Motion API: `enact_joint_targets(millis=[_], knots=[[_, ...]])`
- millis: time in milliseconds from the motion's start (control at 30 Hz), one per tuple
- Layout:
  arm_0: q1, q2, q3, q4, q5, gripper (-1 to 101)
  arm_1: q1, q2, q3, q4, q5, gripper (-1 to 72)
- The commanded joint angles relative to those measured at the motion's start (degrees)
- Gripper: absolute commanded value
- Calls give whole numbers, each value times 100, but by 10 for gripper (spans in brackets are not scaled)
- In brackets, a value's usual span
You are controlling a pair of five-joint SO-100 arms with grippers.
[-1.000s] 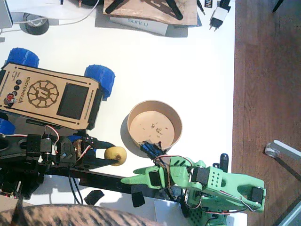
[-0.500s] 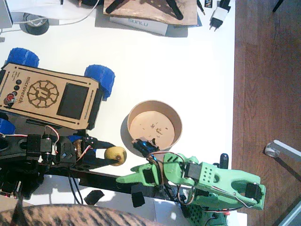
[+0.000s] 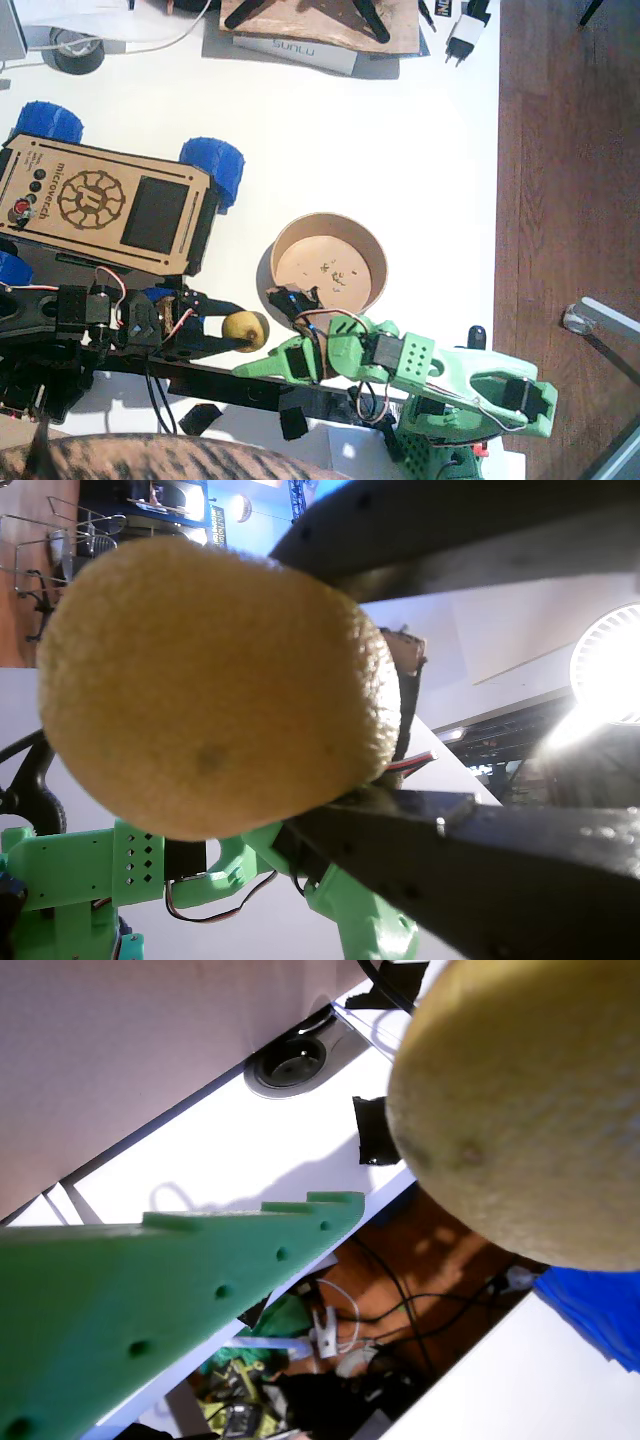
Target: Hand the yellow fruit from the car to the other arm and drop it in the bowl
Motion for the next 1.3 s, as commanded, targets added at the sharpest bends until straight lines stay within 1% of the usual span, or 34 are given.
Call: enact_joint_targets(millis=[0, 100, 267, 533, 1000, 1133, 1267], knots=[[35, 88, -44, -88, -105, -1, 193, -176, -387, -88, 44, 318], [35, 79, -44, -88, -105, -1, 448, -360, -448, -79, 105, 324], [0, 53, -44, -88, -105, -1, 703, -466, -457, -158, -18, 328], [0, 53, -44, -88, -105, -1, 729, -299, -606, -229, -431, 315], [35, 44, -44, -167, -105, -1, 765, -79, -483, -149, -606, 302], [35, -44, -44, -167, -105, -1, 782, -35, -589, -79, -624, 297], [35, -97, -44, -123, -105, -1, 773, 62, -712, 237, -633, 295]])
